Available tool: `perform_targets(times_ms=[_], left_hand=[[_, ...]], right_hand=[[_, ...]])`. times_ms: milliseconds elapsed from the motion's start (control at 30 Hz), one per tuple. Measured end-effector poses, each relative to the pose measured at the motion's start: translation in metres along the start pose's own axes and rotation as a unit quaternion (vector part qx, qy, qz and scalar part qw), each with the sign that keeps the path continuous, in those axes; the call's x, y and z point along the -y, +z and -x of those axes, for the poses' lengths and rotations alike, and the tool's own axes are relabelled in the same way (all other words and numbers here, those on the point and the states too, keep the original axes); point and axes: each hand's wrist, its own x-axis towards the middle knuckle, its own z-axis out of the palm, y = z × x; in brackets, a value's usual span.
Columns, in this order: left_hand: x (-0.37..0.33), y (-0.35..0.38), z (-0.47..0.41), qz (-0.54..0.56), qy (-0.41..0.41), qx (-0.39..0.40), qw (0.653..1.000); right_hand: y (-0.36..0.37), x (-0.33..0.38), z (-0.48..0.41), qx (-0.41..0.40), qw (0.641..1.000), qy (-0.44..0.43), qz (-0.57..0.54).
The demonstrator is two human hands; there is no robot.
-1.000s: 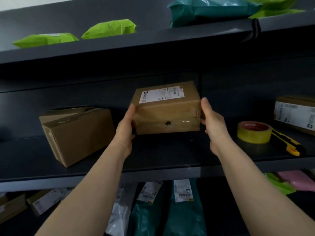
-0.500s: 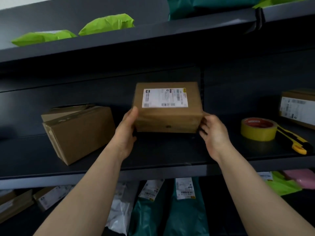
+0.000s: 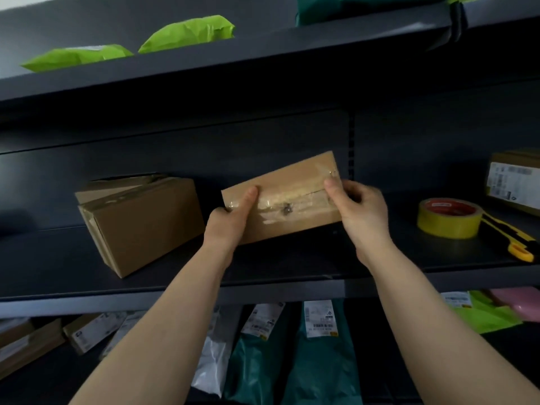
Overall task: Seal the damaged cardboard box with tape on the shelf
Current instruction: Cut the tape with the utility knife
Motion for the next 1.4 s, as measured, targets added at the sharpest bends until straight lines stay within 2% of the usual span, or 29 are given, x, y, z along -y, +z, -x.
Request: perform_targets(times_ms=[67,200,300,400,467,567,733,900,1067,1167,1267,1400], left_hand=[[-0.003,0.004,0.0,-0.033,0.008,-0.028,0.999],[-0.014,0.018,0.007,-0.149,0.046,-0.059,0.986],[-0.007,0.033,0.013,-0.225,0.074,-0.086,0.968],[0.01,0.032,0.004,-0.155,0.13,-0.129,0.971],[0.018,0.025,-0.003,-0.063,0.145,-0.122,0.98],[0.022,0.022,-0.007,0.059,0.134,-0.109,0.983],[0.024,0.022,-0.007,0.227,0.09,-0.082,0.966],[0.023,0.02,0.001,0.28,0.069,-0.039,0.957],[0.017,0.017,0.001,0.28,0.042,0.005,0.959],[0.014,0.019,0.003,0.308,0.001,0.012,0.951],[0.018,0.02,0.004,0.336,-0.015,0.021,0.942],[0.019,0.022,0.002,0.35,-0.031,0.032,0.936]], right_hand=[[0.004,0.005,0.006,-0.003,0.999,-0.009,0.034],[0.015,0.005,0.017,0.021,0.976,0.002,0.218],[0.026,0.002,0.022,-0.003,0.971,0.011,0.239],[0.026,-0.002,0.017,-0.029,0.978,0.01,0.207],[0.024,-0.005,0.012,-0.024,0.978,0.01,0.206],[0.023,-0.008,0.006,-0.016,0.979,0.009,0.203],[0.025,-0.007,0.009,-0.017,0.982,0.018,0.186],[0.022,-0.011,0.006,-0.021,0.989,0.036,0.141],[0.017,-0.01,-0.002,-0.038,0.994,0.074,0.072],[0.019,-0.013,-0.002,-0.044,0.994,0.084,0.055],[0.017,-0.017,0.0,-0.054,0.994,0.091,-0.01],[0.014,-0.02,0.001,-0.032,0.989,0.119,-0.078]])
